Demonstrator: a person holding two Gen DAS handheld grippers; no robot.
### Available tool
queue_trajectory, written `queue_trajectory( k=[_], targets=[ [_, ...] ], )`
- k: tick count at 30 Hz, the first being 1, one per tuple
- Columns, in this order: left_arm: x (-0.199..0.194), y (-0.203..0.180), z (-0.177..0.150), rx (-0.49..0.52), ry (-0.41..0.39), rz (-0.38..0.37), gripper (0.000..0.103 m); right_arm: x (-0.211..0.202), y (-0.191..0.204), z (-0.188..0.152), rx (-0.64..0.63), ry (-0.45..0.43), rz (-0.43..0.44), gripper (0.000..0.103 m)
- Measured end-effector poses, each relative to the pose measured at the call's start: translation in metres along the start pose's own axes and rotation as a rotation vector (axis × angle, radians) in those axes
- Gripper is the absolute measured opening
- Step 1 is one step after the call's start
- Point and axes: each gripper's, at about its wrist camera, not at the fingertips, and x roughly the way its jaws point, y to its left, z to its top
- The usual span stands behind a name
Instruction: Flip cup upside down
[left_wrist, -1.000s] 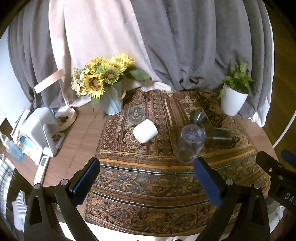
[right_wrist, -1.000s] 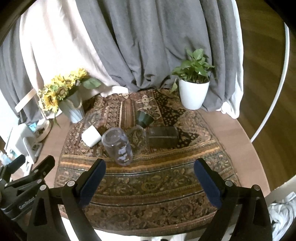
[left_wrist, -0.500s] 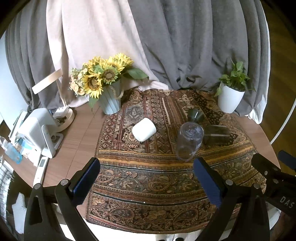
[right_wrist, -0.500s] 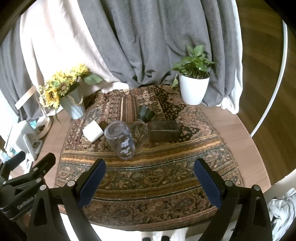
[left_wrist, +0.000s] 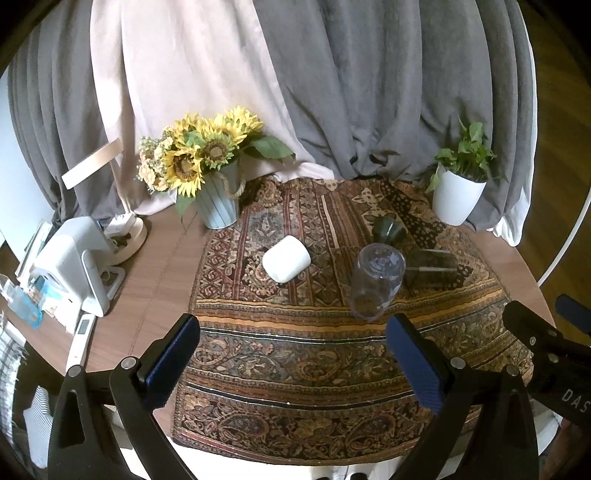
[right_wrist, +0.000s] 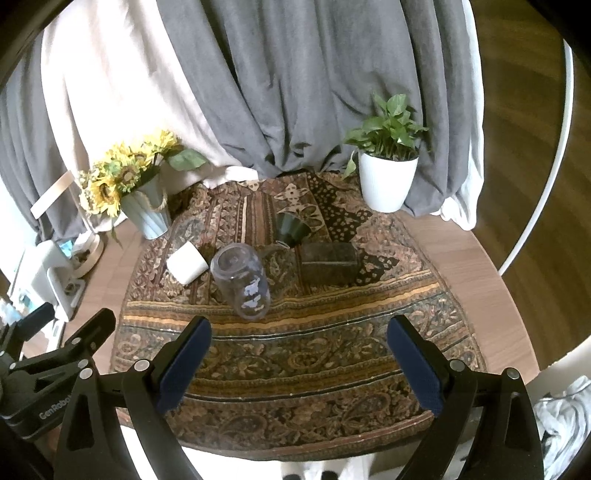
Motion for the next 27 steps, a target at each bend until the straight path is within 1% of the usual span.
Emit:
queue_trajectory(
  k=[12, 27],
  targets=[
    [-0.004, 0.001, 0.002, 0.002, -0.015, -0.004, 0.103, -0.008, 0.000, 0.003, 0.002, -0.030, -0.003, 0.096],
    [-0.007, 0.001, 0.000, 0.004, -0.018, -0.011, 0.103, -0.012, -0.002, 0.003, 0.003, -0.035, -0.009, 0.096]
  ],
)
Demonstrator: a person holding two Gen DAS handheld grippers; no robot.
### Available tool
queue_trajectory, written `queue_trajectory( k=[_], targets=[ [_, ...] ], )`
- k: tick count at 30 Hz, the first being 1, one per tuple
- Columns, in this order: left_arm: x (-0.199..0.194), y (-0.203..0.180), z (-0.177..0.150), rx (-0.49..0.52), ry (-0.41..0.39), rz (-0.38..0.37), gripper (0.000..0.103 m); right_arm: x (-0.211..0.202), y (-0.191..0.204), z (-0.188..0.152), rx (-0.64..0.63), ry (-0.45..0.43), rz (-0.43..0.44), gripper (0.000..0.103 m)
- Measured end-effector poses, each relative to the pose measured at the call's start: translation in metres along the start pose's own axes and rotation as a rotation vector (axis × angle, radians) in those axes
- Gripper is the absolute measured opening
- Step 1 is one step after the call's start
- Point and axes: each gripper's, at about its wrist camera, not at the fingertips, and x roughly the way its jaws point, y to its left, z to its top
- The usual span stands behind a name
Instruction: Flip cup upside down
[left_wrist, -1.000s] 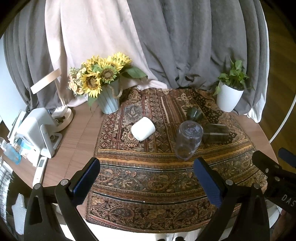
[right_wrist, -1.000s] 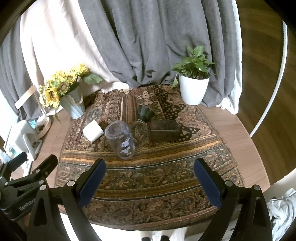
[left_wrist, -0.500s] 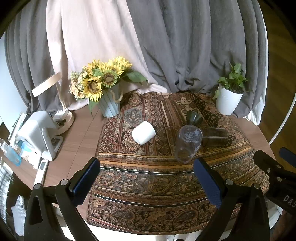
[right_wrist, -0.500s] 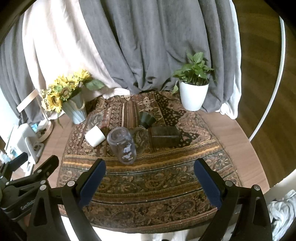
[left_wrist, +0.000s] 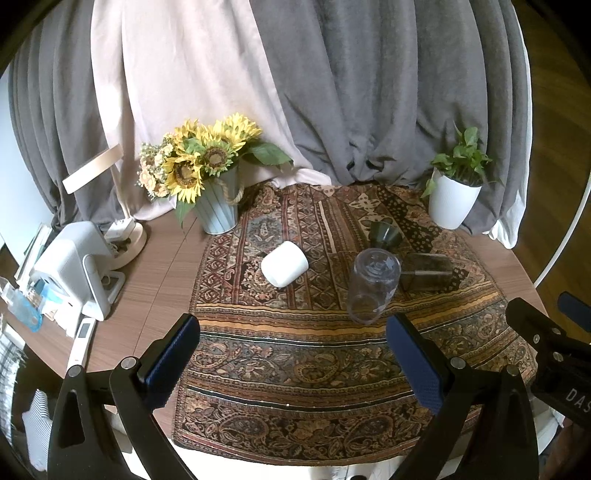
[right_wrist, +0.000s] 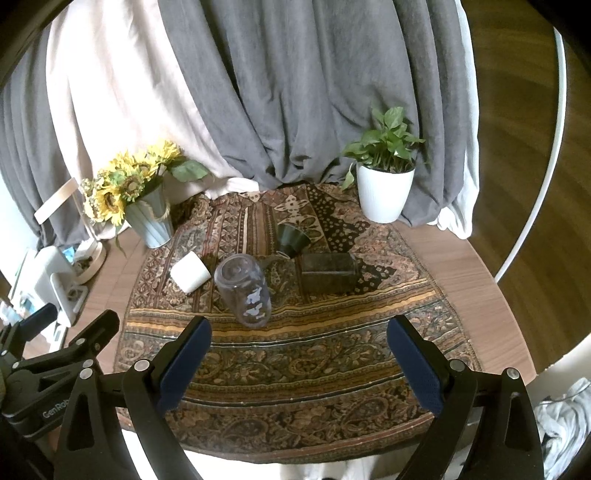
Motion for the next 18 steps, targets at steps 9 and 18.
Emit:
queue_trajectory(
  k=[9, 18],
  targets=[
    [-0.006, -0.002, 0.000, 0.002, -0.011, -0.007, 0.103, -0.006, -0.001, 0.000, -0.002, -0.012, 0.001, 0.096],
    [-0.010, 0.000, -0.002, 0.004, -0.020, -0.010, 0.103, -0.008, -0.001, 0.001, -0.002, -0.016, 0.003, 0.096]
  ],
)
